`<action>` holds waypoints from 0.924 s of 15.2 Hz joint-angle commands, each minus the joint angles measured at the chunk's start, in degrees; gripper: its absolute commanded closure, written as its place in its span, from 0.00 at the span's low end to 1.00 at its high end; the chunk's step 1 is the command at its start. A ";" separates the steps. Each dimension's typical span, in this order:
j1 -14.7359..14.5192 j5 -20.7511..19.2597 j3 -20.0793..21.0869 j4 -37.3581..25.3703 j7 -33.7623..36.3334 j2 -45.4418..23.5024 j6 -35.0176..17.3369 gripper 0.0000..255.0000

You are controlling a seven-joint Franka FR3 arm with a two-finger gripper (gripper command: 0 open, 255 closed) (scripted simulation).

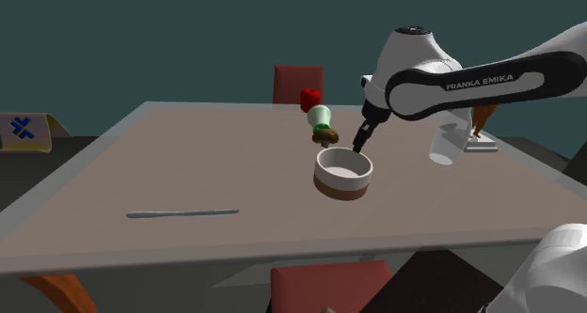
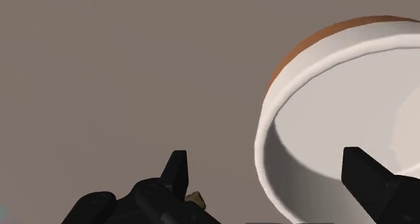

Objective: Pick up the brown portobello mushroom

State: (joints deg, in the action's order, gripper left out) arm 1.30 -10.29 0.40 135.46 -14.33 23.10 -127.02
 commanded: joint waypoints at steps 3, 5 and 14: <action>1.08 -4.90 -0.42 -2.78 -3.05 -6.99 -8.11 0.00; 1.58 -7.41 -0.45 -4.96 -4.10 -10.63 -11.47 0.00; 2.78 -18.41 -0.70 -17.00 -6.62 -25.51 -22.18 0.00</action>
State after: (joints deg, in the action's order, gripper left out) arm 4.07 -27.80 -0.28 119.35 -20.92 -1.36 -148.44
